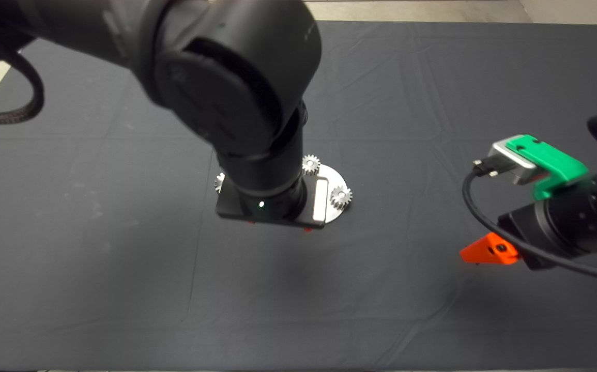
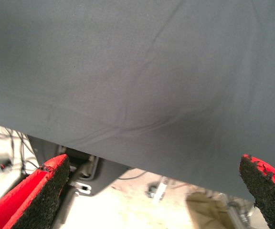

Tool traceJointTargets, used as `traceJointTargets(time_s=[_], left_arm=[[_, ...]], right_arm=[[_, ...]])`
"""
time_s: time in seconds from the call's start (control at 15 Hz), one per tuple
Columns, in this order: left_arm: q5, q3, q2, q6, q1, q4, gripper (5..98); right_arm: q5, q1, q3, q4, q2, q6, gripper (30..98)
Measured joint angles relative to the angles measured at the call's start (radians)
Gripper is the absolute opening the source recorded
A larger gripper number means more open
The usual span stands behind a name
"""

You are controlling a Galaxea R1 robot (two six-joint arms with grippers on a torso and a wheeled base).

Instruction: Remove an incorrectly installed larger gear and replace it with the correct smaller gear

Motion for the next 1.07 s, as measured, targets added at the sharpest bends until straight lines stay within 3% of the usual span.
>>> traceJointTargets(time_s=[0.07,0.4,0.6,0.8,1.07], left_arm=[[0.000,0.021,0.000,-0.016,-0.004,-0.001,63.5],[-0.001,0.078,-0.003,-0.044,-0.005,-0.012,63.5],[0.000,0.087,-0.042,-0.044,-0.005,-0.070,63.5],[0.000,0.106,-0.111,-0.025,-0.005,-0.094,63.5],[0.003,0.109,-0.147,0.037,-0.005,-0.102,63.5]], right_arm=[[0.000,0.007,0.014,0.000,0.000,0.040,94.0],[-0.001,0.019,0.049,-0.001,0.034,0.100,94.0],[-0.001,0.018,0.052,-0.003,0.054,0.145,94.0],[-0.001,0.008,0.053,-0.008,0.070,0.207,94.0],[0.000,0.004,0.053,-0.015,0.109,0.229,94.0]])
